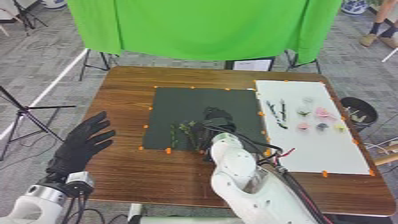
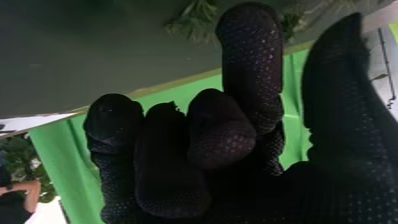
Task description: Arrange flowers
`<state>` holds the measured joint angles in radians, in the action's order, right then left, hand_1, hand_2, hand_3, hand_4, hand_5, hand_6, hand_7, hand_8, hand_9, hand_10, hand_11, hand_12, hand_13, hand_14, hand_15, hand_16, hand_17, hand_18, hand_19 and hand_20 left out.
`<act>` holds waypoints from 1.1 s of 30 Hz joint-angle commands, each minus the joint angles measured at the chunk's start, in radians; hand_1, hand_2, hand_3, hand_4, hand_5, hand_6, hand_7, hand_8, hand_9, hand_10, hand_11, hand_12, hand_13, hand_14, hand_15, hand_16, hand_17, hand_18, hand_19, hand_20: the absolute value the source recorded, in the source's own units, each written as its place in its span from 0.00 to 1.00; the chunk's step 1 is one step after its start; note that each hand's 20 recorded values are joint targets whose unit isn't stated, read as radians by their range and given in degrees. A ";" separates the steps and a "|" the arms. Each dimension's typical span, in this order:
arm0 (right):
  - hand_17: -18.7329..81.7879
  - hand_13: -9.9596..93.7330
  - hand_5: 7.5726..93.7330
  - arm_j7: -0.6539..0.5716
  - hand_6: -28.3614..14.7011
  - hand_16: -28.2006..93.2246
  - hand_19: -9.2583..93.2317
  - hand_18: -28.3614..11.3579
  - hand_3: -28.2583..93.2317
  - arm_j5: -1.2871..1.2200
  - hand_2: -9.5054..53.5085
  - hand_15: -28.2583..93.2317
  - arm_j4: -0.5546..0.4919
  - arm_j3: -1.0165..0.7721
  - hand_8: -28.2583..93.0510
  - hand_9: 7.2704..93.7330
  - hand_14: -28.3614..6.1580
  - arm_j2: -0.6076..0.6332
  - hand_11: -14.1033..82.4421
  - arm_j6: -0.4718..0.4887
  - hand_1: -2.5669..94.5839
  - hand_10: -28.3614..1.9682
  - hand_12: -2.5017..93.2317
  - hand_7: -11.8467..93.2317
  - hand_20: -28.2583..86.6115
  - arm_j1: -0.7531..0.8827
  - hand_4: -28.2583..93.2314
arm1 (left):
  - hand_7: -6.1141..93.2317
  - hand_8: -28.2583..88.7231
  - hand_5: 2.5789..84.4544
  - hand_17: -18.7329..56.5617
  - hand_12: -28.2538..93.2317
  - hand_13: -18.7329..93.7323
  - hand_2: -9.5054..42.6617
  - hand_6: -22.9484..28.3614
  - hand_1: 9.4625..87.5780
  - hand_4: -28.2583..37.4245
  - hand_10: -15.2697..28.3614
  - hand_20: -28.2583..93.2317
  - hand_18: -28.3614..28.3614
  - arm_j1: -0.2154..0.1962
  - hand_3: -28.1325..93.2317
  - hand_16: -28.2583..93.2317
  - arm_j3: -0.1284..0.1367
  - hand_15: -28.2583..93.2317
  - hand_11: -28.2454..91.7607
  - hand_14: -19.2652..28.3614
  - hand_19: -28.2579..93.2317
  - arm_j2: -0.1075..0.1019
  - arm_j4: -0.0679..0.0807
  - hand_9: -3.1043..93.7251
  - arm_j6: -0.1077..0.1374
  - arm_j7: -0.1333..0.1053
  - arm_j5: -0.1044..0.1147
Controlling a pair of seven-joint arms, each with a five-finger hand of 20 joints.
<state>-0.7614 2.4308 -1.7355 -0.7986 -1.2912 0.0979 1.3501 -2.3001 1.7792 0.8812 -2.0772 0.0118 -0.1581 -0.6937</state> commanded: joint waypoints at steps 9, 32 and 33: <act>0.50 0.81 0.84 -0.024 0.65 0.59 0.96 0.10 0.91 -0.037 0.04 0.93 -0.109 -0.094 0.17 0.88 0.51 0.162 0.76 -0.073 0.21 0.61 0.55 0.53 0.68 -0.024 0.05 | 0.28 0.14 0.27 0.12 0.38 0.32 0.07 0.50 0.22 0.03 0.60 0.31 0.89 -0.034 0.80 0.24 0.019 0.50 0.42 0.73 0.56 0.020 -0.011 0.23 -0.001 -0.004 0.003; 0.38 0.58 0.46 -0.136 0.46 0.53 0.86 0.08 0.87 -0.193 0.00 0.92 0.131 -0.201 0.11 0.50 0.35 0.348 0.77 0.080 0.15 0.41 0.51 0.55 0.71 -0.137 0.00 | 0.28 0.14 0.27 0.12 0.37 0.32 0.08 0.50 0.22 0.03 0.61 0.31 0.89 -0.049 0.81 0.24 0.024 0.50 0.42 0.73 0.56 0.038 -0.015 0.23 0.007 -0.008 0.002; 0.38 0.58 0.46 -0.131 0.46 0.53 0.85 0.08 0.87 -0.190 0.00 0.92 0.137 -0.202 0.11 0.50 0.35 0.345 0.77 0.092 0.15 0.41 0.51 0.55 0.71 -0.138 0.00 | 0.28 0.14 0.27 0.12 0.37 0.32 0.08 0.50 0.22 0.03 0.61 0.31 0.89 -0.052 0.81 0.24 0.025 0.50 0.42 0.73 0.56 0.040 -0.016 0.23 0.009 -0.008 0.001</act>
<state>-0.8929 2.2567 -1.6246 -1.0149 -0.9507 0.1594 1.2371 -2.3430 1.8047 0.9056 -2.0874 0.0138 -0.1655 -0.6941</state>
